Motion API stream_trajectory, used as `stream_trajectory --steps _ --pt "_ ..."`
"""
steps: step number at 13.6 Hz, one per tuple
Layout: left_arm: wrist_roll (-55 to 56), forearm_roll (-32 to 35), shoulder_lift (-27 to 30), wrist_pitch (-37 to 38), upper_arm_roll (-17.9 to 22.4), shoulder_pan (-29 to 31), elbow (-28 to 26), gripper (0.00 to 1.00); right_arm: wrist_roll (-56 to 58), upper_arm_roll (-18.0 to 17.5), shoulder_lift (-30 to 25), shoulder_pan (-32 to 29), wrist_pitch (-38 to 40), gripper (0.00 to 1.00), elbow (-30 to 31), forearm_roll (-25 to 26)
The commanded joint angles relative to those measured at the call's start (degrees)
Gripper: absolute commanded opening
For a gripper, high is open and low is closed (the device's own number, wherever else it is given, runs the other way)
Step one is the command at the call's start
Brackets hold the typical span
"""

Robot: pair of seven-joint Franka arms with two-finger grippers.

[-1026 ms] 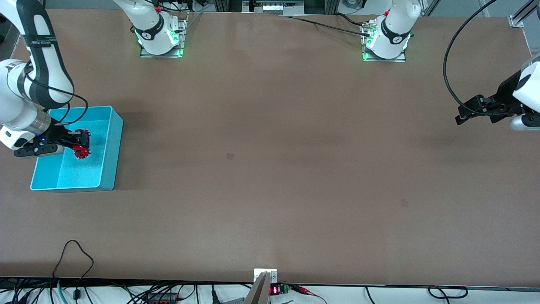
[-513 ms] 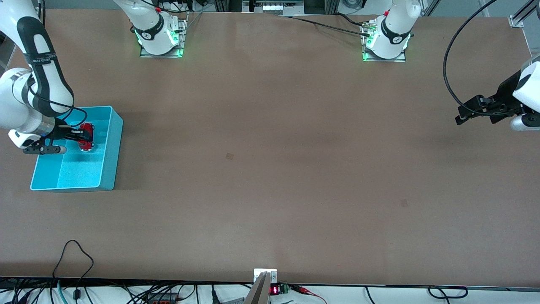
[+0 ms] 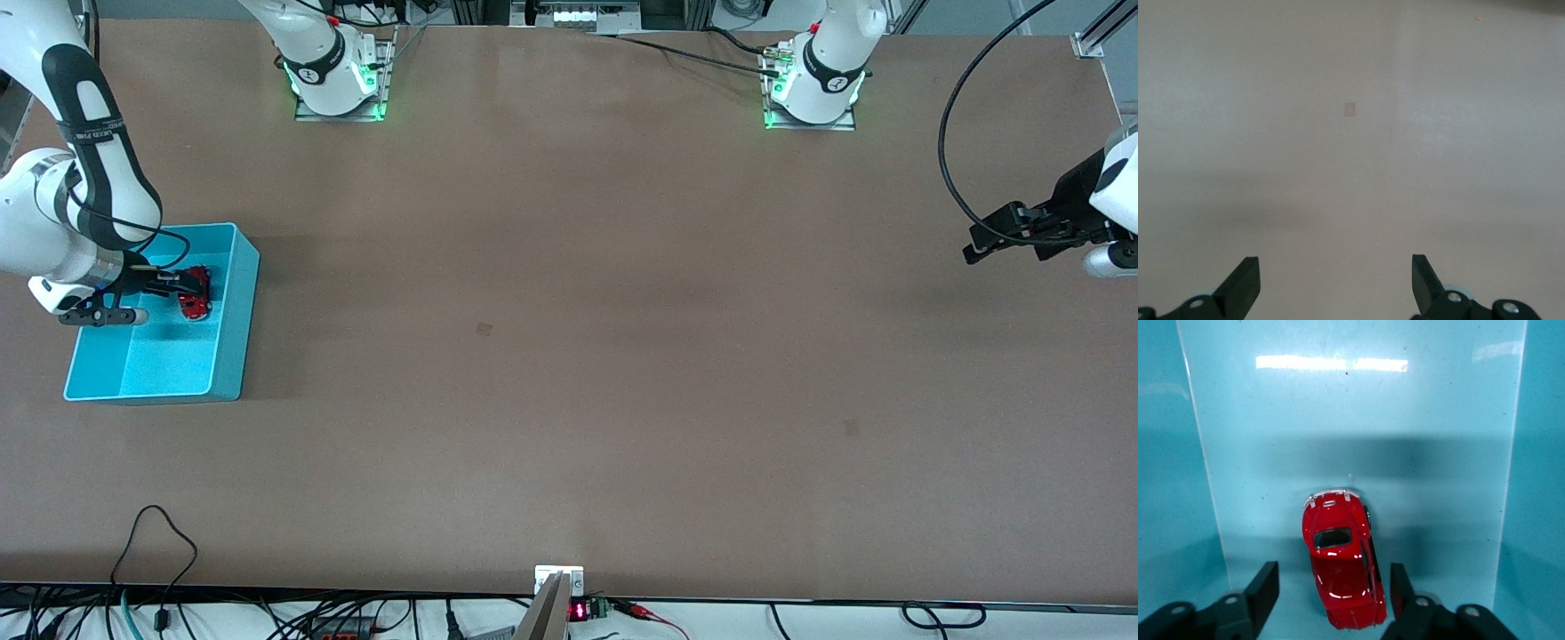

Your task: Wind red beetle toy and store in blue box

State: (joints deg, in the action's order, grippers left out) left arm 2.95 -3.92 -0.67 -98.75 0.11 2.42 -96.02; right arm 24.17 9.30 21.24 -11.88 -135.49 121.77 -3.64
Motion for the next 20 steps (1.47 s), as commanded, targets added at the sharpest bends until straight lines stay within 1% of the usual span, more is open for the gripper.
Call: stream_trajectory --steps 1,3,4,6,7,8,10,11,15,18,20 --pt "-1.01 -1.09 -0.65 -0.12 -0.03 0.4 1.1 1.0 0.09 -0.24 -3.04 0.02 1.1 1.0 -0.04 0.57" --pt "-1.19 -0.3 -0.65 -1.17 -0.46 0.4 0.66 1.0 0.0 -0.33 -5.85 0.28 4.59 1.0 -1.87 0.74" --pt "-1.19 -0.3 -0.65 -2.13 -0.46 0.4 0.4 1.0 0.09 -0.5 -7.17 0.37 8.1 1.0 -4.49 1.35" --pt "-1.45 0.23 -0.56 -2.15 -0.73 0.31 0.22 1.0 -0.17 -1.29 -8.58 1.16 18.01 1.0 -11.78 2.93" --pt "-1.45 1.97 -0.3 -1.8 -0.99 -0.13 0.22 1.0 -0.52 -2.52 -9.72 1.16 23.46 1.0 -16.08 2.94" --pt "-1.45 2.77 -0.21 -1.53 -1.77 -0.13 0.22 1.0 -0.61 -3.66 -10.77 1.16 27.25 1.0 -19.6 2.94" --pt "-1.45 2.87 0.05 -1.01 -2.31 -0.04 0.22 1.0 -0.79 -6.03 -11.92 1.16 34.46 1.0 -26.29 3.11" --pt "-1.45 2.87 0.14 0.3 -2.31 -0.04 0.31 1.0 -1.57 -7.52 -12.19 1.16 37.46 1.0 -28.41 3.29" --pt "-1.36 2.78 0.14 0.85 -2.31 0.22 0.83 1.0 -11.22 -10.52 -14.39 1.16 44.77 1.0 -32.29 2.94" --pt "-1.36 2.16 0.23 0.76 -2.49 0.13 1.01 1.0 -18.52 -10.88 -14.39 2.74 45.22 1.0 -33.52 2.32" --pt "-1.36 2.16 0.14 0.76 -2.49 0.13 1.01 1.0 -19.6 -10.88 -14.21 2.74 45.31 1.0 -33.52 2.41"
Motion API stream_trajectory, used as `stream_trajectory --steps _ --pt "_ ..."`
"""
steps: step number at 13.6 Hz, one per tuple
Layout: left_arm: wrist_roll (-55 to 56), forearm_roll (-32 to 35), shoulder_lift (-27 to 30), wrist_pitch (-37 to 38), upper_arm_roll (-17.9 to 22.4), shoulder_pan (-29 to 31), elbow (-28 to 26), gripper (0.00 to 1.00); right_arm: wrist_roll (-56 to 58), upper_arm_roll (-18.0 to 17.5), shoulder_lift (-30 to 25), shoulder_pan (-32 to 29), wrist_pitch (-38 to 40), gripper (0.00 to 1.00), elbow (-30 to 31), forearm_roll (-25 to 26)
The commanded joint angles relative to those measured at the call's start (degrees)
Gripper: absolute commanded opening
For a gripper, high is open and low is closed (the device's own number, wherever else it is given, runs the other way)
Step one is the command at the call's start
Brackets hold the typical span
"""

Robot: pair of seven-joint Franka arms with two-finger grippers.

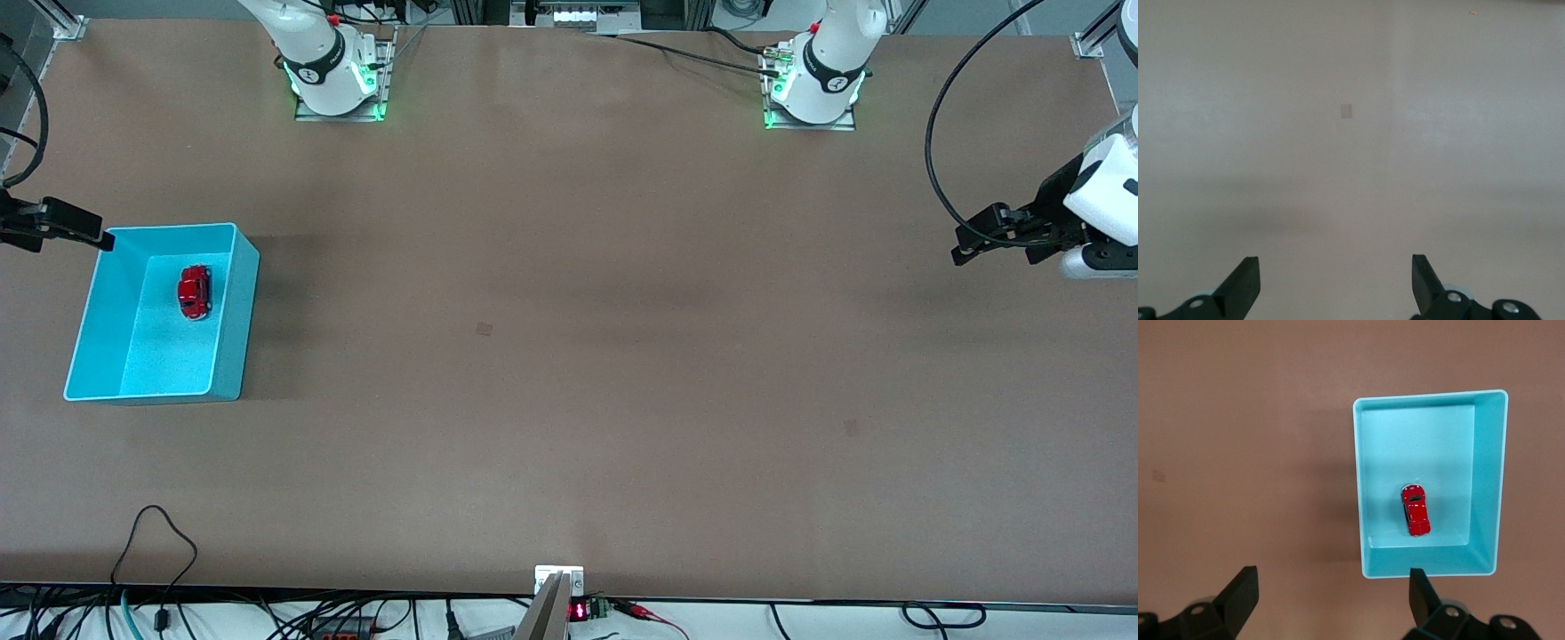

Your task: Wind red beetle toy and store in blue box

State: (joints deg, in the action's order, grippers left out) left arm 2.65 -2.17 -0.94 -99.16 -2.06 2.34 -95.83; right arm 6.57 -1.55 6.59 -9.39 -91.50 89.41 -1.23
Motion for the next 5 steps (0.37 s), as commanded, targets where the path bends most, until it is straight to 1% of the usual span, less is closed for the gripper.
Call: stream_trajectory --steps 1,5 --pt "-1.07 0.41 0.42 1.16 -0.31 0.29 0.82 1.0 -1.91 -0.03 0.36 0.25 1.32 1.0 -1.17 0.08" --pt "-1.07 0.77 0.07 0.89 0.12 0.38 0.82 1.0 -1.73 -0.03 0.27 0.34 1.32 1.0 -1.17 0.09"
